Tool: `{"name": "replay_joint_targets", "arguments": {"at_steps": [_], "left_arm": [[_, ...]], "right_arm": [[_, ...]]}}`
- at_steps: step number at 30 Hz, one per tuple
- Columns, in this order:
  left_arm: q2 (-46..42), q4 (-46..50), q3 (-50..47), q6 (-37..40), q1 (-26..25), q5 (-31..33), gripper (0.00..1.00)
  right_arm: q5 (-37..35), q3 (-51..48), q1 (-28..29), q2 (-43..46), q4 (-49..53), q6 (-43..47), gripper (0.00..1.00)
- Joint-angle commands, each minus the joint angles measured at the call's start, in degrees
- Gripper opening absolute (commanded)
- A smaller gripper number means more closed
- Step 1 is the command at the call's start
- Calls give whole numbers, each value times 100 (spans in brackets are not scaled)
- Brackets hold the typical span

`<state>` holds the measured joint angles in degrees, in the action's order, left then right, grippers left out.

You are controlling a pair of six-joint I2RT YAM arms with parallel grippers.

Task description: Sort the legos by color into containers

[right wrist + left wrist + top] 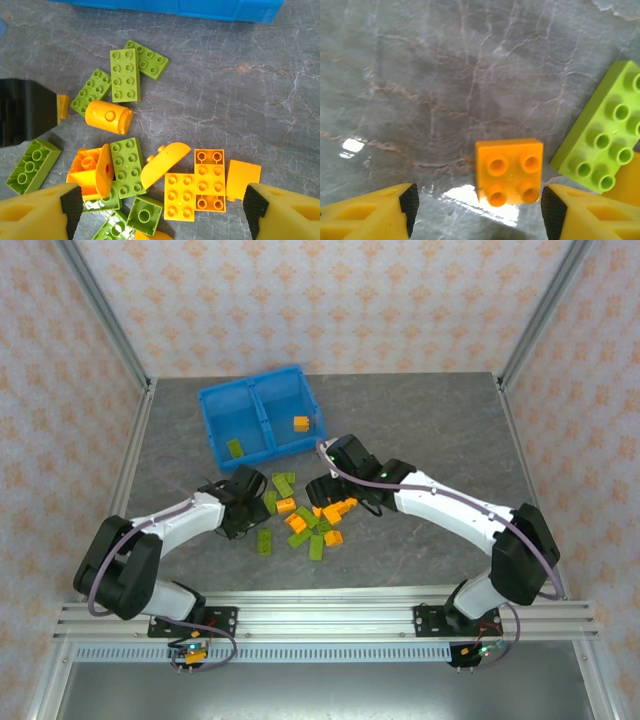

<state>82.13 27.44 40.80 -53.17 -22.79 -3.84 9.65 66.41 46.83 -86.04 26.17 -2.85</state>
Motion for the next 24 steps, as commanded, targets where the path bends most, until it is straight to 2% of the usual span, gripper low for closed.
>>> {"name": "replay_joint_targets", "arguments": {"at_steps": [1,7,12,15,20,24], "left_arm": [[239,-64,236,-83,-15,279,67],[563,-148,184,-81,-15,334,60],[575,-182,-12,-159,-15,328,45],[403,-92,-65,-164,-13,407,39],[-250,61,38,-75,-13,464,28],[-656,342,645,215,-39,513,27]], "right_arm": [[44,-178,2,298,102,-76,86],[16,-195,6,352,82,-105,86],[109,-44,2,342,210,-127,86],[522,-40,2,442,204,-114,86],[1822,-34,17,474,225,-61,85],[1856,-10,37,567,183,-201,84]]}}
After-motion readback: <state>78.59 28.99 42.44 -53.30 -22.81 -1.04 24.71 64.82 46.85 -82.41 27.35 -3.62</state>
